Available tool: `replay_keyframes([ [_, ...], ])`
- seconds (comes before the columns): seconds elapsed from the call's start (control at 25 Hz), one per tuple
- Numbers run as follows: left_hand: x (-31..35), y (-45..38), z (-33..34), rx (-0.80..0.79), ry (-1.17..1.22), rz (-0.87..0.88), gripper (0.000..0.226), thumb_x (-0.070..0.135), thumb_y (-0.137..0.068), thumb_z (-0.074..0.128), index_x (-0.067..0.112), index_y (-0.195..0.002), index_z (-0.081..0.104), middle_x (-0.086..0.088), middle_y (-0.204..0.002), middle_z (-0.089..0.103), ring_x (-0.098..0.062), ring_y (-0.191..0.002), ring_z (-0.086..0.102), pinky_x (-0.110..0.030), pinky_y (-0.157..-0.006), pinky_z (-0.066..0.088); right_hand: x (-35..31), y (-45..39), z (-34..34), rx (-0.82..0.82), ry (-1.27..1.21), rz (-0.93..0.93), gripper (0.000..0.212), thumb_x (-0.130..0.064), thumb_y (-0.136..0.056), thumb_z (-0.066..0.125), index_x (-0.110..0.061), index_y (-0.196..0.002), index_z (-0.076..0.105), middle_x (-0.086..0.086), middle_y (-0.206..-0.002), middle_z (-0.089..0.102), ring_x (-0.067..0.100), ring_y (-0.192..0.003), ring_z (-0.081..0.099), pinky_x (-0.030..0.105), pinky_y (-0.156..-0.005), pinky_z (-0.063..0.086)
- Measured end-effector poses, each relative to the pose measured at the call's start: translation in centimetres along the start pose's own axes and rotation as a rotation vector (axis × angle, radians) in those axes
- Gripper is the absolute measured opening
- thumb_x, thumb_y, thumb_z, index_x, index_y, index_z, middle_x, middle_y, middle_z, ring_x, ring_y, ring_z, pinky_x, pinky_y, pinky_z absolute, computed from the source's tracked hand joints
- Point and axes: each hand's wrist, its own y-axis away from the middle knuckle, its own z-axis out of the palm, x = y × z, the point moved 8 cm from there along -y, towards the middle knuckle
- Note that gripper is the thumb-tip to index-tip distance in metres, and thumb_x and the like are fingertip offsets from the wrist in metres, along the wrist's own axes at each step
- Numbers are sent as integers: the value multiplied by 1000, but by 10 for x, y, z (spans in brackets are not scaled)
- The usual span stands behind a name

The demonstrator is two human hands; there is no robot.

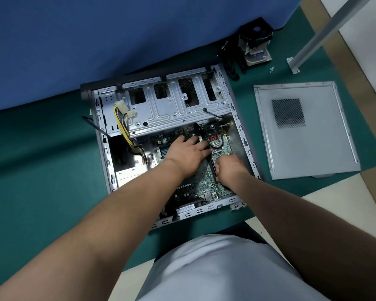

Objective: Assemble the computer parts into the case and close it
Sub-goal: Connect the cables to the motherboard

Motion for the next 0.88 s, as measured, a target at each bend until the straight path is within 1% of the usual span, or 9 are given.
replay_keyframes([
  [0.16,3,-1,2,-19,-32,-15,65,31,-104,49,38,-162,20,10,-170,16,-27,-156,14,-50,-119,24,-3,-1,-3,12,22,-17,20,6,-91,64,-12,-98,61,10,-108,66,25,-99,65,35,-89,57],
  [0.2,3,-2,2,-26,-27,-28,65,31,-104,49,38,-161,20,9,-170,15,-27,-156,14,-51,-119,24,-3,-2,-3,16,28,-21,19,6,-91,64,-12,-99,62,10,-108,66,26,-100,65,35,-89,56],
  [0.32,5,-3,4,-40,-24,-55,65,29,-103,49,38,-161,20,7,-170,14,-29,-156,13,-51,-118,24,-6,-2,-1,23,66,-41,21,2,-93,66,-9,-111,65,10,-110,64,26,-100,64,34,-84,55],
  [0.4,5,-4,5,-37,-20,-56,65,29,-104,49,38,-161,20,6,-170,15,-30,-156,13,-51,-117,25,-7,-2,1,17,96,-57,22,-1,-94,66,-8,-115,65,11,-109,65,28,-100,65,36,-84,55],
  [0.48,5,-4,4,-36,-20,-52,63,28,-104,48,38,-161,21,6,-169,18,-30,-156,13,-50,-117,26,-6,-3,2,13,100,-57,21,1,-95,62,-8,-114,66,10,-106,65,27,-97,65,35,-80,54],
  [0.56,5,-5,4,-35,-18,-41,62,27,-104,47,38,-161,23,5,-167,20,-30,-156,13,-50,-118,27,-5,-3,1,19,97,-58,22,3,-95,58,-8,-113,66,7,-97,60,26,-89,61,34,-74,50],
  [0.64,3,-6,5,-41,-5,-40,63,27,-104,48,39,-161,22,6,-167,19,-30,-156,12,-50,-118,27,-4,-4,0,23,96,-59,21,2,-93,61,-10,-110,65,5,-91,54,26,-85,57,33,-73,48],
  [0.76,3,-4,8,-53,17,-51,67,27,-103,53,39,-160,21,5,-169,13,-30,-155,14,-50,-118,27,-5,-3,1,23,70,-56,22,0,-91,63,-12,-109,63,6,-96,55,27,-88,57,34,-74,48],
  [0.88,6,-5,9,-77,20,-59,68,27,-102,53,39,-160,20,5,-170,10,-30,-154,18,-50,-118,26,-7,-3,3,36,76,-59,27,4,-90,62,-10,-113,64,10,-108,62,31,-101,63,38,-84,55],
])
